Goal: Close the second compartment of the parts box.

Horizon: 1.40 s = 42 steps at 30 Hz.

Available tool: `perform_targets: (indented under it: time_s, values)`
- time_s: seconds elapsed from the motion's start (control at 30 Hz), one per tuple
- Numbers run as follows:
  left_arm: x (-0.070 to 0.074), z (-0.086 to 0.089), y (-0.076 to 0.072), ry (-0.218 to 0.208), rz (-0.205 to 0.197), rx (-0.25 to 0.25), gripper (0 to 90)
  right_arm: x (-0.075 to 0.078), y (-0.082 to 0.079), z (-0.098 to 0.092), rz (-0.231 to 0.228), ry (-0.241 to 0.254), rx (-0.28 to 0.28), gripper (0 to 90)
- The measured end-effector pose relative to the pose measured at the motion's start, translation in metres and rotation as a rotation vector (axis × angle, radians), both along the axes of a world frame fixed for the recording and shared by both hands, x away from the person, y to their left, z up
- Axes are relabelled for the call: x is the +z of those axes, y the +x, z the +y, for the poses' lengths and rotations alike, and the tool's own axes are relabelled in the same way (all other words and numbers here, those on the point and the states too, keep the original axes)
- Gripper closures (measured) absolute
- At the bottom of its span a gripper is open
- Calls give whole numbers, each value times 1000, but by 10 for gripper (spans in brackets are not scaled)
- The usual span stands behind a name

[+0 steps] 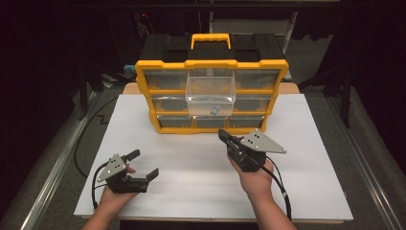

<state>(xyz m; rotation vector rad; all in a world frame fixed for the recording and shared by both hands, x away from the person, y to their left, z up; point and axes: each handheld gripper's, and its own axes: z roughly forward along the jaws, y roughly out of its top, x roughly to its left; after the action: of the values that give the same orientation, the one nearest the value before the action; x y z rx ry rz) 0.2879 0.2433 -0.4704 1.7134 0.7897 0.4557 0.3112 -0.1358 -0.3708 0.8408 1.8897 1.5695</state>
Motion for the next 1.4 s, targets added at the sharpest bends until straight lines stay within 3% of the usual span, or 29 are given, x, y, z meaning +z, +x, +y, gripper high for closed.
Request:
perform_targets:
  time_s: [0.57, 1.4]
  values:
    - [0, 0, 0, -3, -5, -4, 3, 27, -3, 15, -58, 16, 17, 900]
    - [1, 1, -1, -9, -10, -5, 3, 66, 13, 29, -112, 0, -27, 900]
